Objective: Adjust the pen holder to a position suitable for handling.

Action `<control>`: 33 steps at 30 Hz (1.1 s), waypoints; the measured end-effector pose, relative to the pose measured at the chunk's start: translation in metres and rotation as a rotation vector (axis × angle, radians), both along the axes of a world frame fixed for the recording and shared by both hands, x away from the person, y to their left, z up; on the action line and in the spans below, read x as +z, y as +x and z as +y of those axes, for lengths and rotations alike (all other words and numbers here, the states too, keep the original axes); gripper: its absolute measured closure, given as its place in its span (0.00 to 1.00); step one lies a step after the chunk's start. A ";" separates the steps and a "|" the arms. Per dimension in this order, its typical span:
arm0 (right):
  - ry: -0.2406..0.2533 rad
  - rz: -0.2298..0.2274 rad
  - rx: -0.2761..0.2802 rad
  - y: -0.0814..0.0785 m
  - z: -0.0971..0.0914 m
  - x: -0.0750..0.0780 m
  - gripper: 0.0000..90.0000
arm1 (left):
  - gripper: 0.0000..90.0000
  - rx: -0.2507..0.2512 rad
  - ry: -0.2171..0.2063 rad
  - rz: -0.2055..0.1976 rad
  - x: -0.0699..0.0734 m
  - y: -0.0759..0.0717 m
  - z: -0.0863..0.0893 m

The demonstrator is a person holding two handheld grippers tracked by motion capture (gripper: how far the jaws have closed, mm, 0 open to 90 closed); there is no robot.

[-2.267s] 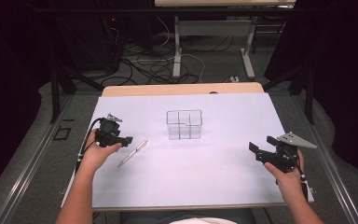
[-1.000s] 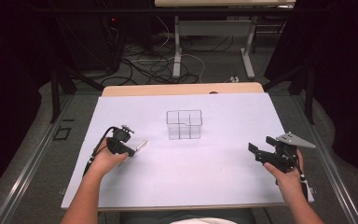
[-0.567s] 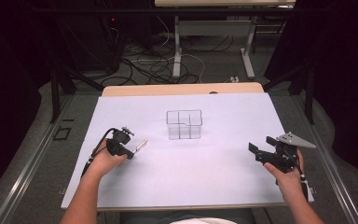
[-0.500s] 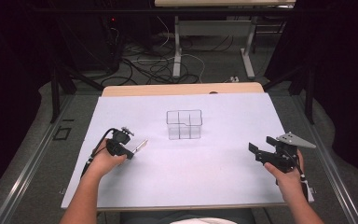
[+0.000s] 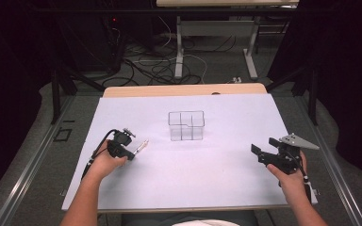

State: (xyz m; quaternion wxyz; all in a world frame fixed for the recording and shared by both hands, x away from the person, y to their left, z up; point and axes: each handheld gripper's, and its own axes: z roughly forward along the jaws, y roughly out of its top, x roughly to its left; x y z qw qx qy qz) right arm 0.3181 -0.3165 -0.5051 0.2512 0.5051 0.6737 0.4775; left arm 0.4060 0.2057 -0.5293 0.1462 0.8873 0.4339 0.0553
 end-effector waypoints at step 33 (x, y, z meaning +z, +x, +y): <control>-0.031 -0.009 0.006 0.000 0.003 0.000 0.21 | 0.88 0.083 -0.153 -0.006 0.027 0.000 0.000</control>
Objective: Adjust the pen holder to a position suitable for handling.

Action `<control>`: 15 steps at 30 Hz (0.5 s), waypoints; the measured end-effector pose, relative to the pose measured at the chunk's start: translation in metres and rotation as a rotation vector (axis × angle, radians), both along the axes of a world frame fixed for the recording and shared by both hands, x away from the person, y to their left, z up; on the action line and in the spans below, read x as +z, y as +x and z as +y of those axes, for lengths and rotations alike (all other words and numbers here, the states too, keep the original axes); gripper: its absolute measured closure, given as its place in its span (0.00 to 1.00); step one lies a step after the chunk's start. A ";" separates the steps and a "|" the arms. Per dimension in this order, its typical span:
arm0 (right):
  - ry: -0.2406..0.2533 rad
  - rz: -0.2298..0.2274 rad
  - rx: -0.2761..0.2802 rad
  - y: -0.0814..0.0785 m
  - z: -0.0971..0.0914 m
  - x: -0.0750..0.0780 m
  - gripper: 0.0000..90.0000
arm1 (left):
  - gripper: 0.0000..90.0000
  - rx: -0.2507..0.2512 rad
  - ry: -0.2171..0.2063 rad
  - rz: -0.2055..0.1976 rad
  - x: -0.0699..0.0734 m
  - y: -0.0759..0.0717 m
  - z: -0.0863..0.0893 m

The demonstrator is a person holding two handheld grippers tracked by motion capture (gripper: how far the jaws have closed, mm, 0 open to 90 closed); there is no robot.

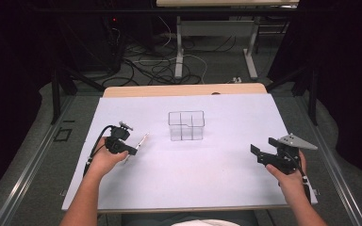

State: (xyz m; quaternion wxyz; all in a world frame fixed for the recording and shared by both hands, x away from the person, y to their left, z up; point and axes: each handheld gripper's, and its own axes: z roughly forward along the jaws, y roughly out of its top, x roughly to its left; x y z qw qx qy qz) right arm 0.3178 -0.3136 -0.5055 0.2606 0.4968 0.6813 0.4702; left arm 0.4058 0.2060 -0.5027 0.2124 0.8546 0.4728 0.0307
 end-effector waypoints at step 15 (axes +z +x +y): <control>-0.070 -0.034 0.046 -0.002 0.010 0.001 0.24 | 0.88 -0.016 -0.122 -0.031 0.026 -0.008 -0.012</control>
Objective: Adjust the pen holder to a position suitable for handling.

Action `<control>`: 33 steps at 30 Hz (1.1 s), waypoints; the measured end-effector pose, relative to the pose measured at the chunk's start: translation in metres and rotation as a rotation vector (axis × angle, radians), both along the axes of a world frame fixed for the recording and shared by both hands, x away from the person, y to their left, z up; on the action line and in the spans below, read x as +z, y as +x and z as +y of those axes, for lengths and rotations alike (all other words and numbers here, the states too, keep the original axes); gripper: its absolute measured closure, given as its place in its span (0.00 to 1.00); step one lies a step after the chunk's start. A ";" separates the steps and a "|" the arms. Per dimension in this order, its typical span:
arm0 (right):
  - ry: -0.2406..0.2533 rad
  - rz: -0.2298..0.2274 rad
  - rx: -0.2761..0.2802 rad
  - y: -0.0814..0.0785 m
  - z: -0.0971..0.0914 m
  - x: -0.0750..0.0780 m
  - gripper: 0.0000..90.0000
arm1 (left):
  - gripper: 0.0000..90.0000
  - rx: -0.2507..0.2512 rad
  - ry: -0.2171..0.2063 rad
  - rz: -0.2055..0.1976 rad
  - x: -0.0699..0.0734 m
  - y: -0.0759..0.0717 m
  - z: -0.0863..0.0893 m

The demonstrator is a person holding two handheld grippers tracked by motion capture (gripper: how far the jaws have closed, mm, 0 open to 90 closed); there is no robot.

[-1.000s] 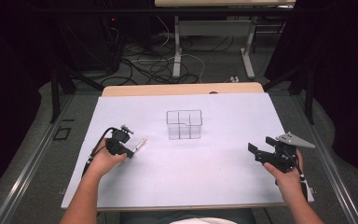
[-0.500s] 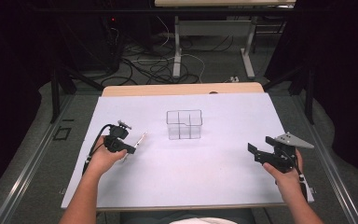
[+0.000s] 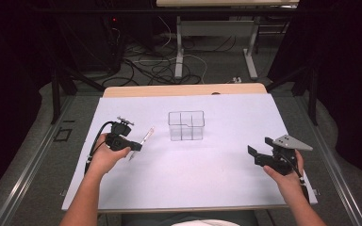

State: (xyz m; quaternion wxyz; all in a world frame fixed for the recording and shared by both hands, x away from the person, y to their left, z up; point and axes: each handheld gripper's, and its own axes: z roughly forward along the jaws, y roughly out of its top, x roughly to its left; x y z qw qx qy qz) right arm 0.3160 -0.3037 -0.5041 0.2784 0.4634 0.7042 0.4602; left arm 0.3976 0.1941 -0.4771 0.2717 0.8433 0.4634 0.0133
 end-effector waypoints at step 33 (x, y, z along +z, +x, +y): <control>-0.361 -0.171 0.343 -0.008 0.060 0.010 0.40 | 0.88 -0.155 -0.091 0.020 0.020 -0.014 -0.048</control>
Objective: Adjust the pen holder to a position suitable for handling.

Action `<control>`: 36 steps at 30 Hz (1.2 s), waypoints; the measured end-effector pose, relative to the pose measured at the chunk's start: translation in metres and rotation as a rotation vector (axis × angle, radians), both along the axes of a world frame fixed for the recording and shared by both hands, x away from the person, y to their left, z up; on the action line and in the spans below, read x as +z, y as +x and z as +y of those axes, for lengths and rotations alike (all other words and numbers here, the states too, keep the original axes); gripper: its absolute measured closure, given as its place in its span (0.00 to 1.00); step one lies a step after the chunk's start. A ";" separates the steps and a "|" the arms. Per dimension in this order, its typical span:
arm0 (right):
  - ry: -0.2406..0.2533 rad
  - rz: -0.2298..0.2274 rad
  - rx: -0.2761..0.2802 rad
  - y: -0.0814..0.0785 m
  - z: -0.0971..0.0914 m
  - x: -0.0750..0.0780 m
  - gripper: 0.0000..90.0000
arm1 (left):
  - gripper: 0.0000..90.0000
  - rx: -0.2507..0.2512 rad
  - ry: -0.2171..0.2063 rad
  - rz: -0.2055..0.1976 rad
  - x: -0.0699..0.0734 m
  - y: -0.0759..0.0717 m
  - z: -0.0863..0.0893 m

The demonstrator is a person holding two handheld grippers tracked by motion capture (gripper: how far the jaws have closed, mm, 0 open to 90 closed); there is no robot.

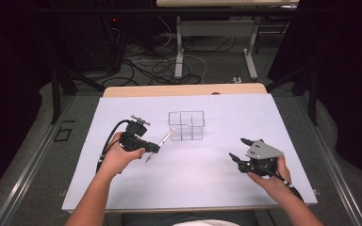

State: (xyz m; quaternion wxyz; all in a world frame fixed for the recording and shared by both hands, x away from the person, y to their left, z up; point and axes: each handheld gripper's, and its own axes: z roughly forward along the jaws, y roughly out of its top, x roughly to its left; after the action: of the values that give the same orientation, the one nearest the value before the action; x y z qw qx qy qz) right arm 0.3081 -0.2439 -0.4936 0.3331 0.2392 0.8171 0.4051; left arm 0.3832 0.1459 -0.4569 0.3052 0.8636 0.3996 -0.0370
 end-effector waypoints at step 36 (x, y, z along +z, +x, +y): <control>-0.674 -0.402 0.469 0.008 0.147 0.021 0.58 | 0.88 -0.044 -0.053 0.171 0.000 0.005 0.004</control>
State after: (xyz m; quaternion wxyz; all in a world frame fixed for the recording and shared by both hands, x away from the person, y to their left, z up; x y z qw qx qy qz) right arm 0.3159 -0.0973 -0.4723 0.4435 -0.1573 0.8547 0.2193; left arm 0.3880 0.1501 -0.4570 0.2921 0.8574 0.4041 -0.1277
